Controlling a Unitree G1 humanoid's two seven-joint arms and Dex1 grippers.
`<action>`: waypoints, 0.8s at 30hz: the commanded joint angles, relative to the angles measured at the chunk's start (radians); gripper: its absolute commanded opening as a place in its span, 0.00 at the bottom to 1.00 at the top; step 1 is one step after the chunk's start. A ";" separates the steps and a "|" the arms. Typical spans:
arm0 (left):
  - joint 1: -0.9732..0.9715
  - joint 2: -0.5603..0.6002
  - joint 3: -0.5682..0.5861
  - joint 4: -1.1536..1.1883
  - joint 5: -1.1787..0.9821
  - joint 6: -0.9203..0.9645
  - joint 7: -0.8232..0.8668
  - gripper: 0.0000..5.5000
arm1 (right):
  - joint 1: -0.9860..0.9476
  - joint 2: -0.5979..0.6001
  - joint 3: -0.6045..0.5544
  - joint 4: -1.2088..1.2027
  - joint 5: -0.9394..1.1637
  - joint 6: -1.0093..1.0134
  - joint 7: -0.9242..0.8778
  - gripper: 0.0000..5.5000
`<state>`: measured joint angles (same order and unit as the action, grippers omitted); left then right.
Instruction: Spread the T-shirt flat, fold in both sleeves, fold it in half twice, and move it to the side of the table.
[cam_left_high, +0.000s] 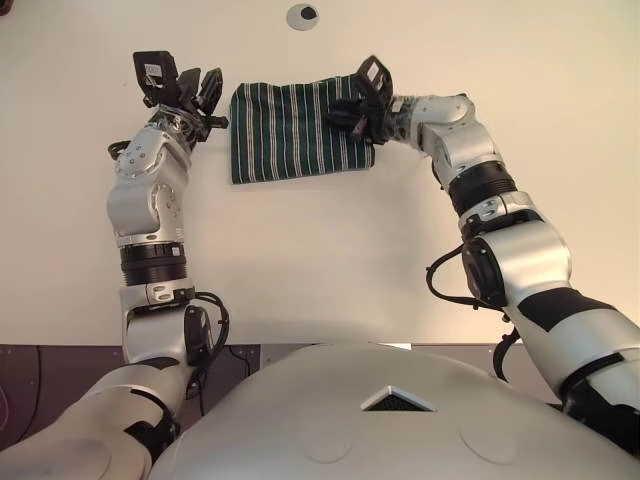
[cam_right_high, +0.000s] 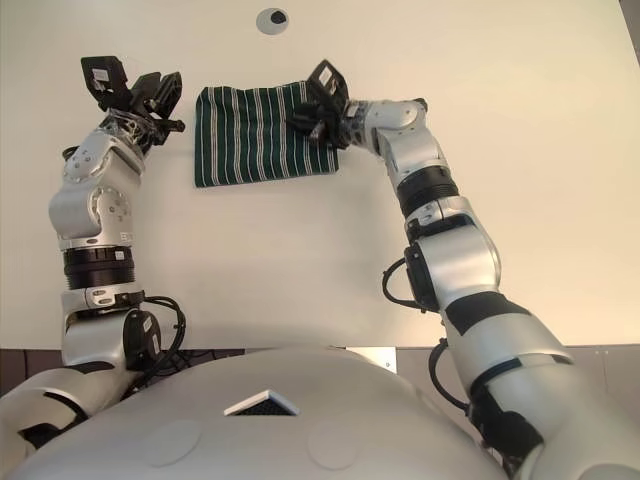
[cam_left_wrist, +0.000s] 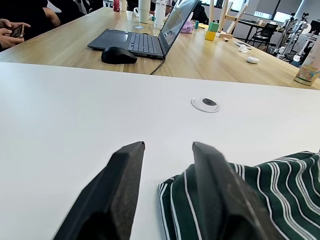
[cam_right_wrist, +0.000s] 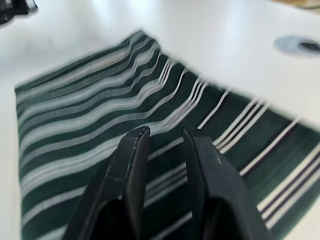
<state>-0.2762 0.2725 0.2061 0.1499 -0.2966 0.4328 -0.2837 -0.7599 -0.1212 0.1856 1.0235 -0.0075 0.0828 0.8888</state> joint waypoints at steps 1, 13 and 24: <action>-0.003 0.010 -0.001 -0.001 0.000 0.017 -0.005 0.31 | 0.033 -0.043 0.070 0.039 -0.091 0.008 -0.013 0.22; 0.042 0.000 0.014 -0.032 -0.002 0.019 0.003 0.31 | 0.105 -0.373 -0.029 0.218 -0.092 0.153 -0.256 0.22; 0.084 -0.010 0.045 -0.089 -0.017 0.021 0.032 0.31 | 0.424 -0.308 -0.284 -0.724 0.352 0.897 -0.427 0.22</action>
<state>-0.2218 0.2660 0.2394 0.1031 -0.3058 0.4427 -0.2669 -0.5429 -0.5922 -0.0803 0.7566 0.1862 0.4847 0.5395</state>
